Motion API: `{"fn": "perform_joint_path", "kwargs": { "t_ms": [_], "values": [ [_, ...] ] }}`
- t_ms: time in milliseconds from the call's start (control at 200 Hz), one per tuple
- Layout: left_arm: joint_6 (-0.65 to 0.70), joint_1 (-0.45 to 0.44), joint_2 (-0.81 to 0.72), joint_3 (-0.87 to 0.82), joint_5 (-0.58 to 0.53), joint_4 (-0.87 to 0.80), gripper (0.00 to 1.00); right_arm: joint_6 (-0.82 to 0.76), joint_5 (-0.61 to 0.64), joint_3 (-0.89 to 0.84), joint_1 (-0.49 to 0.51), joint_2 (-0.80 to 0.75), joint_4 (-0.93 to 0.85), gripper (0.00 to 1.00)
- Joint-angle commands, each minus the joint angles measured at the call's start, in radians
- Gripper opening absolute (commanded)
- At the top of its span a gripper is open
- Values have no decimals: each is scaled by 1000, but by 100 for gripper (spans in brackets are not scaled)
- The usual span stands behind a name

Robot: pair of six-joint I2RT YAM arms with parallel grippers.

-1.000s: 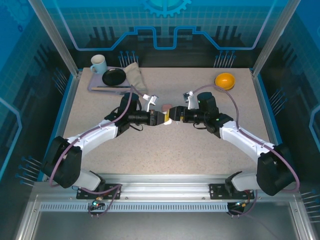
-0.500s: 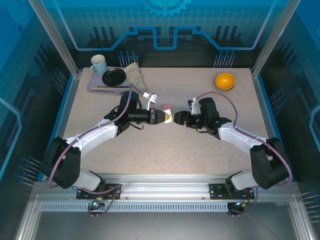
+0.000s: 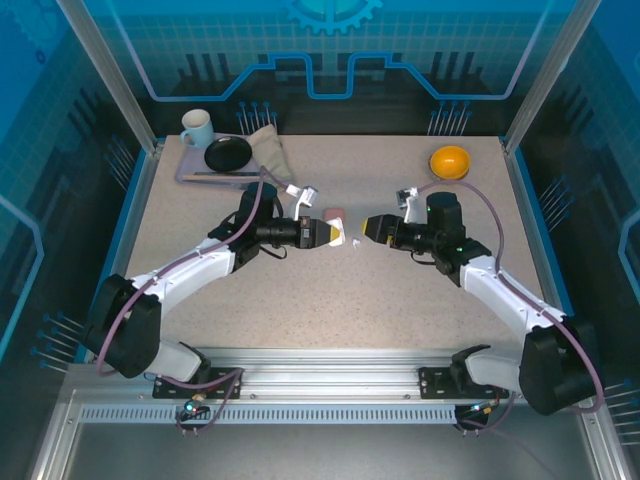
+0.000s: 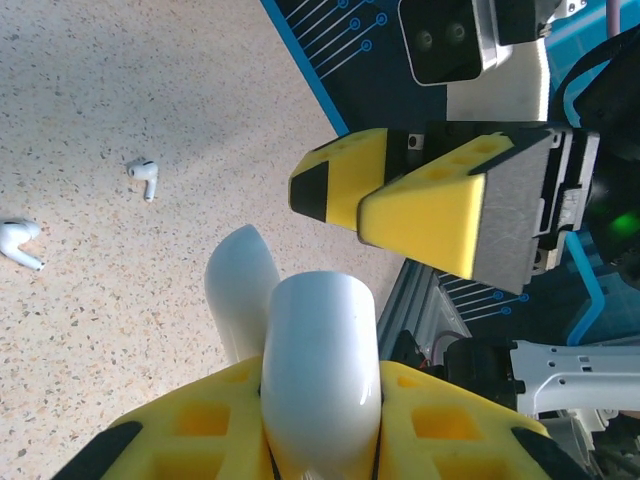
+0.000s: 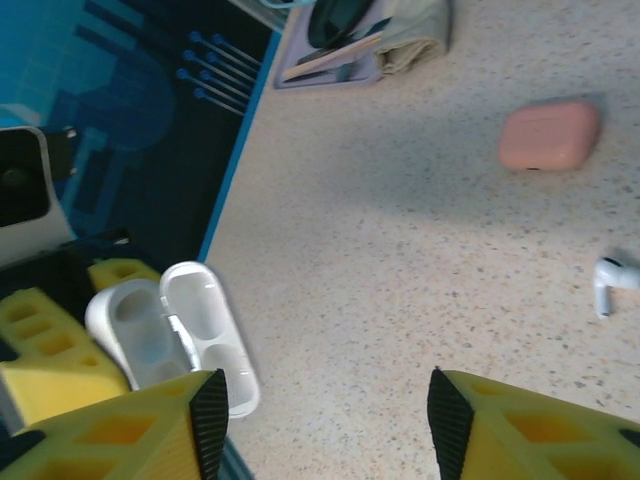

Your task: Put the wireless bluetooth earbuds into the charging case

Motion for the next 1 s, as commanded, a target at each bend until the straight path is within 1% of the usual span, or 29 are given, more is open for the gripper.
{"fn": "perform_joint_path", "kwargs": {
  "t_ms": [0, 150, 225, 515, 995],
  "values": [
    [20, -2, -8, 43, 41, 30, 13, -3, -122, -19, -7, 20, 54, 55],
    [-4, -2, -6, 40, 53, 63, 13, 1, -175, 4, 7, 64, 94, 45],
    [-11, -2, -3, 40, 56, 72, 13, -3, -188, 15, 14, 79, 100, 44],
    [-25, -4, 13, 49, 62, 89, 13, -5, -196, 28, 33, 103, 115, 41],
    [-24, -17, 36, 64, 57, 91, 13, -11, -201, 40, 45, 94, 107, 39]
  ]
}}
